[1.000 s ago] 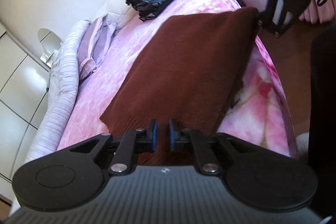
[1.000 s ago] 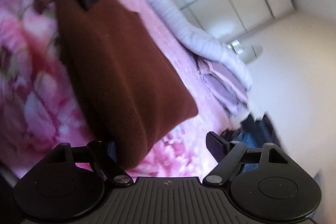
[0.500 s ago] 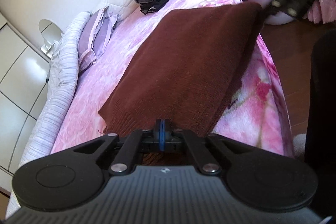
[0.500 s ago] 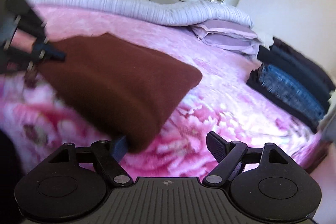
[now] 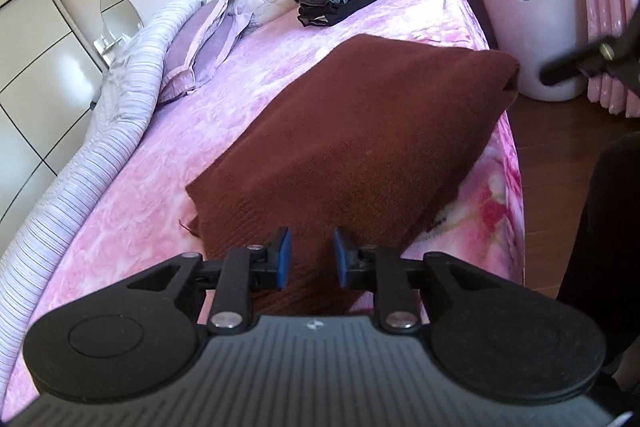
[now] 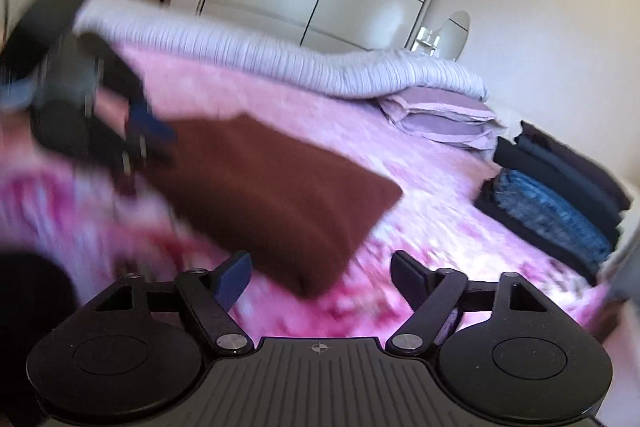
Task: Fold clothes
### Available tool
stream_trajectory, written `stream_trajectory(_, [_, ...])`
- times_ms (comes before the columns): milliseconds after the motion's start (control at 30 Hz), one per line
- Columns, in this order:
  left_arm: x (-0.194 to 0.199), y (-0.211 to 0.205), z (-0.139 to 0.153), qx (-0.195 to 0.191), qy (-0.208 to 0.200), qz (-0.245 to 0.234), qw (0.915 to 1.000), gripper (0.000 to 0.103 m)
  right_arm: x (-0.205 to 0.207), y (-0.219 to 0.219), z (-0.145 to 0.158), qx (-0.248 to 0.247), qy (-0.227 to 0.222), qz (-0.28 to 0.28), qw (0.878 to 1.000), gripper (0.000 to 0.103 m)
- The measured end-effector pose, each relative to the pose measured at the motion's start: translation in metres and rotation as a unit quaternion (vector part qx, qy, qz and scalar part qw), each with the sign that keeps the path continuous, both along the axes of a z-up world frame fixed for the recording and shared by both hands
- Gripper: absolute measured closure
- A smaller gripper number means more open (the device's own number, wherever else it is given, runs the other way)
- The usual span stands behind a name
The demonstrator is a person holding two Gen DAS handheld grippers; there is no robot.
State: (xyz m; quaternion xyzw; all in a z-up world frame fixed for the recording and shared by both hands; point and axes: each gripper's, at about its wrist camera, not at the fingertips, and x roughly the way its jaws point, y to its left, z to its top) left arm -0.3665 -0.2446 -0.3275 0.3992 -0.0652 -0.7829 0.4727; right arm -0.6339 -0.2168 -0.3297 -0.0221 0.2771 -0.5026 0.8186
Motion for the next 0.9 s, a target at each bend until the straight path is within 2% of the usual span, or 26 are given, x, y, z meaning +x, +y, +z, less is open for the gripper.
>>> stream_trajectory(100, [-0.001,0.0,-0.002,0.0,0.004,0.001,1.0,0.088,0.015,-0.019,0.003,-0.007,0.0,0.012,1.0,0.031])
stream_trajectory(267, [0.005,0.005,0.007,0.0,0.013,-0.001,0.9999,0.088,0.004,-0.066,-0.017,0.098,-0.043,-0.036,0.994,0.031])
stream_trajectory(333, [0.009,0.007,0.018,-0.002,0.022,-0.002,0.9998,0.085,-0.001,-0.062,-0.007,0.09,-0.054,-0.029,0.994,0.031])
stream_trajectory(433, [0.009,-0.006,0.034,-0.008,0.039,-0.001,0.9992,0.085,-0.013,-0.07,0.011,0.068,-0.098,-0.042,0.992,0.031])
stream_trajectory(533, [0.001,-0.029,0.038,-0.001,0.049,-0.006,0.9988,0.085,-0.027,-0.103,0.023,0.07,-0.143,-0.074,0.984,0.031])
stream_trajectory(600, [-0.005,-0.046,0.037,0.008,0.054,-0.008,0.9985,0.085,-0.034,-0.137,0.024,0.097,-0.18,-0.079,0.976,0.031])
stream_trajectory(700, [-0.008,-0.068,0.025,0.035,0.057,-0.002,0.9978,0.085,-0.043,-0.198,0.02,0.172,-0.23,-0.083,0.954,0.031])
stream_trajectory(767, [-0.007,-0.076,0.014,0.049,0.054,0.0,0.9973,0.085,-0.049,-0.237,0.011,0.243,-0.263,-0.096,0.929,0.031])
stream_trajectory(800, [-0.006,-0.075,0.01,0.05,0.055,-0.001,0.9973,0.087,-0.051,-0.255,0.005,0.285,-0.283,-0.099,0.911,0.037])
stream_trajectory(833, [-0.006,-0.074,0.007,0.046,0.055,-0.003,0.9974,0.087,-0.055,-0.27,-0.001,0.323,-0.322,-0.09,0.885,0.05])
stream_trajectory(867, [-0.005,-0.073,0.004,0.042,0.055,-0.004,0.9976,0.087,-0.06,-0.285,-0.007,0.36,-0.362,-0.08,0.856,0.085])
stream_trajectory(900, [-0.005,-0.072,0.004,0.041,0.056,-0.005,0.9975,0.088,-0.062,-0.296,-0.006,0.364,-0.373,-0.078,0.85,0.084])
